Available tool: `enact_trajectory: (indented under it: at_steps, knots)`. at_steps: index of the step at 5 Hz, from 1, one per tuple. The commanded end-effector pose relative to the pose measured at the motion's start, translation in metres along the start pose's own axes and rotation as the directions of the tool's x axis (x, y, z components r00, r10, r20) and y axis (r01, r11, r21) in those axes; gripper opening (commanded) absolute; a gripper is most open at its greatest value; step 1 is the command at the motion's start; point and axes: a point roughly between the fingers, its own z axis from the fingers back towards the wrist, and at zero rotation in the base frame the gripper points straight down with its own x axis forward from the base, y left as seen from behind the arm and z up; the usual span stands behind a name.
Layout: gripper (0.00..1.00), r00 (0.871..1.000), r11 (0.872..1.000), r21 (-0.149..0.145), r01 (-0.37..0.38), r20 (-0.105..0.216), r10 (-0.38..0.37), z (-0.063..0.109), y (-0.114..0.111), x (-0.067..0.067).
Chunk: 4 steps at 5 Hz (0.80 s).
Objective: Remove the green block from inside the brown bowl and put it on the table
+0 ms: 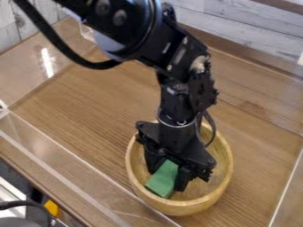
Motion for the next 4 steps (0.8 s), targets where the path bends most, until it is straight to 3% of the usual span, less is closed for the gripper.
enact_trajectory:
  at_steps: [1,4]
  knots:
    - [0.0,0.999,1.0,-0.018,-0.012,0.042,0.013,0.012,0.001,0.005]
    - [0.0,0.998,0.998,-0.05,-0.039,0.054,0.042,0.025,0.004,0.006]
